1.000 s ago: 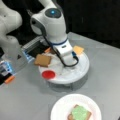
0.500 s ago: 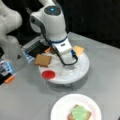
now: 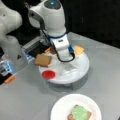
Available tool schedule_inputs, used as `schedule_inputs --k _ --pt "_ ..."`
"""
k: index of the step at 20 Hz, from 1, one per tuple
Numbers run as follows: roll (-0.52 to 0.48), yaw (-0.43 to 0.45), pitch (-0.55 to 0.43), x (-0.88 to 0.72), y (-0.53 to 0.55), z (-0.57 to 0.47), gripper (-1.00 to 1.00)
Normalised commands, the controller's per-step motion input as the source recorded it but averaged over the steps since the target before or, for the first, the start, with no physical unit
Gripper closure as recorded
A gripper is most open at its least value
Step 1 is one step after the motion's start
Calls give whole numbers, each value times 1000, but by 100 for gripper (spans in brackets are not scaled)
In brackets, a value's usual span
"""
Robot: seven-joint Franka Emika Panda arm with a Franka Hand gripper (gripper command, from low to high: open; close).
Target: Ingredient selection for cheeseburger or sandwich
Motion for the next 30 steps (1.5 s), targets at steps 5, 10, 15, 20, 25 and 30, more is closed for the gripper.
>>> schedule_inputs --k 5,10,15,20,25,30 --pt "51 -335 251 39 -87 316 -100" --pt "135 -424 160 -11 -76 165 -100" --pt "267 -435 138 52 -63 119 -100" --pt "302 -421 96 68 -158 145 -100" --pt "175 -180 83 38 2 100 -100" --pt "87 -195 118 60 88 99 -100"
